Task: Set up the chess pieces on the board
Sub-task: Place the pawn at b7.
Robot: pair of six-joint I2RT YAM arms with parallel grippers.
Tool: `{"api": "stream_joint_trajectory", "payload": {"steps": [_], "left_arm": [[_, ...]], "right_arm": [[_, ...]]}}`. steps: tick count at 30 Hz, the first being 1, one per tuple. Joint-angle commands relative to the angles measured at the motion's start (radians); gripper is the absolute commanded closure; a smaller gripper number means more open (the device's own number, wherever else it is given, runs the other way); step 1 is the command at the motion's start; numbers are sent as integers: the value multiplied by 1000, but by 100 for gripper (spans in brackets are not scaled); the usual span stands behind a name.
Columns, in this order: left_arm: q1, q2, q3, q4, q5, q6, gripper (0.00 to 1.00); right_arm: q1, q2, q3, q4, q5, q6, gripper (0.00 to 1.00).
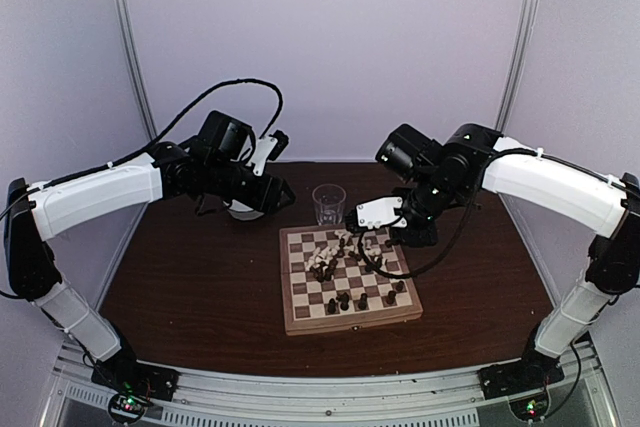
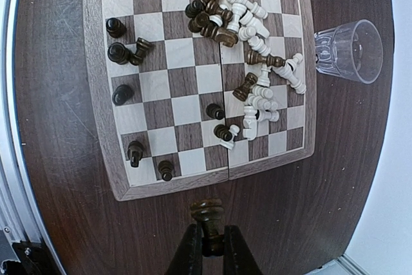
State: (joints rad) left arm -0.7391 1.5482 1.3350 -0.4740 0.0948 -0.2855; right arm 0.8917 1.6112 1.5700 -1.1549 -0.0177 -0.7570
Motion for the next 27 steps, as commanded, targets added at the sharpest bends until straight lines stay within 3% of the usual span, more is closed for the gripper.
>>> {"api": "stream_joint_trajectory", "payload": {"steps": [1, 27], "left_arm": [[7, -16, -8, 17, 17, 9, 43], [7, -32, -8, 16, 9, 12, 43]], "right_arm": [[7, -17, -16, 3, 36, -7, 100], [30, 30, 19, -12, 69, -25, 100]]}}
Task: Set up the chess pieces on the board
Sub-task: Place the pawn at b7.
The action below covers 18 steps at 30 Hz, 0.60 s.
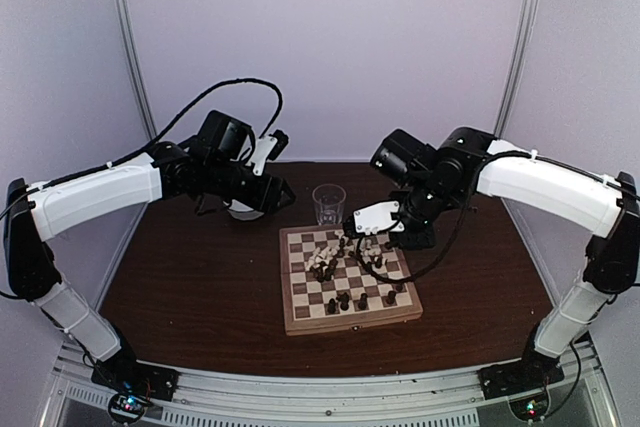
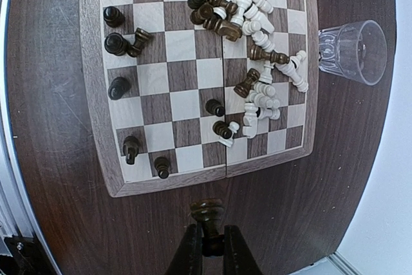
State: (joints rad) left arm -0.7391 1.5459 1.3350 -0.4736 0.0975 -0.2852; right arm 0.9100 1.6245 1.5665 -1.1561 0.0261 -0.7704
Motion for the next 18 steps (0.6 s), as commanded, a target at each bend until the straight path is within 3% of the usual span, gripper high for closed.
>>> {"api": "stream_joint_trajectory", "payload": {"steps": [1, 9, 18], "left_arm": [[7, -30, -8, 16, 6, 12, 43], [10, -35, -8, 14, 5, 11, 43], [10, -59, -8, 18, 13, 10, 43]], "right_arm": [[13, 17, 21, -11, 26, -11, 100], [39, 57, 17, -8, 62, -22, 100], [78, 232, 88, -81, 103, -12, 100]]}}
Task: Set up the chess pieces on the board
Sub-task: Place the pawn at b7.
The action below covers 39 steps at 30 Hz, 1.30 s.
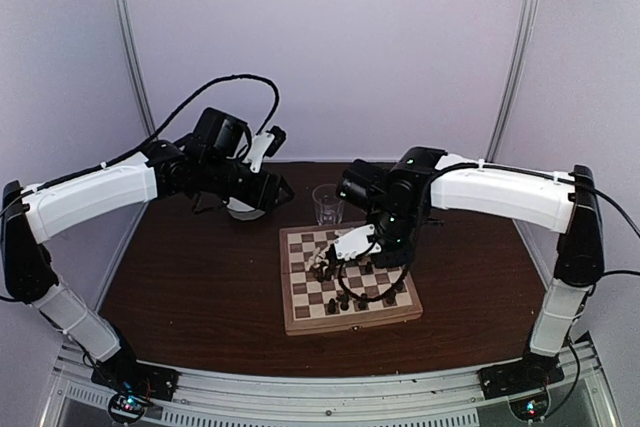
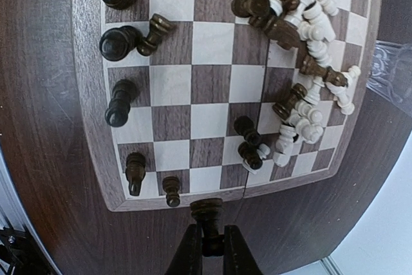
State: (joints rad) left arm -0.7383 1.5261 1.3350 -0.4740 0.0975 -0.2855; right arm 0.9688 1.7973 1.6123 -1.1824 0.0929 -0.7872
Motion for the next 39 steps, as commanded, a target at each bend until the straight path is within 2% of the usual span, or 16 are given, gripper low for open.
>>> {"api": "stream_joint_trajectory", "payload": {"steps": [1, 13, 22, 39], "left_arm": [[11, -42, -8, 17, 12, 11, 43], [10, -49, -10, 17, 13, 11, 43], [10, -44, -11, 17, 19, 7, 43], [10, -39, -11, 18, 29, 3, 43]], "right_arm": [[22, 76, 48, -62, 36, 9, 100], [39, 205, 64, -99, 39, 41, 100], [39, 229, 36, -102, 108, 51, 99], [36, 269, 22, -112, 116, 55, 94]]}}
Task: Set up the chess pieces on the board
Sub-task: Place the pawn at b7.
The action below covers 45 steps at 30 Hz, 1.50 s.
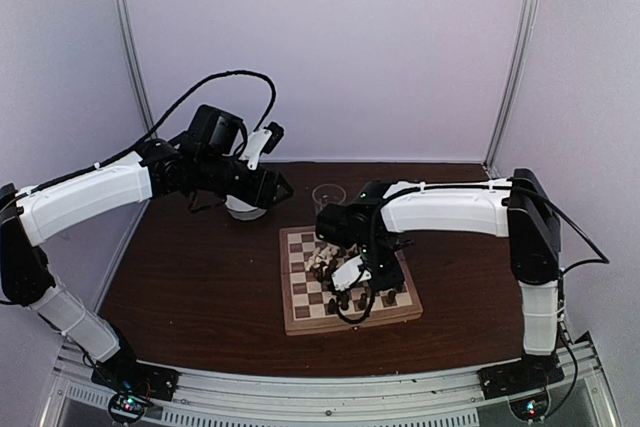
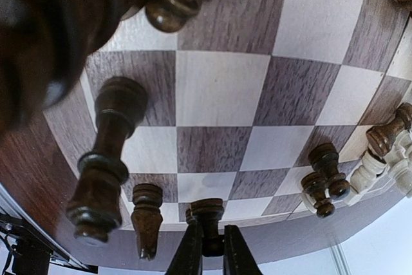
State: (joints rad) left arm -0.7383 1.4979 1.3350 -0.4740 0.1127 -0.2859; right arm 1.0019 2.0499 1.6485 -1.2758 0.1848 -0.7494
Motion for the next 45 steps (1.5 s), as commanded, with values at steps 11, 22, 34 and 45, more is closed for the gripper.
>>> {"api": "stream_joint_trajectory", "payload": {"steps": [11, 22, 34, 45], "left_arm": [[10, -4, -10, 19, 19, 3, 43], [10, -3, -10, 20, 22, 4, 43], [10, 0, -6, 17, 26, 8, 42], [35, 47, -4, 14, 9, 18, 43]], "right_arm": [[-5, 31, -24, -25, 27, 20, 90], [-6, 21, -15, -17, 27, 21, 78], [-5, -15, 50, -67, -4, 19, 74], [-5, -160, 37, -65, -33, 19, 70]]}}
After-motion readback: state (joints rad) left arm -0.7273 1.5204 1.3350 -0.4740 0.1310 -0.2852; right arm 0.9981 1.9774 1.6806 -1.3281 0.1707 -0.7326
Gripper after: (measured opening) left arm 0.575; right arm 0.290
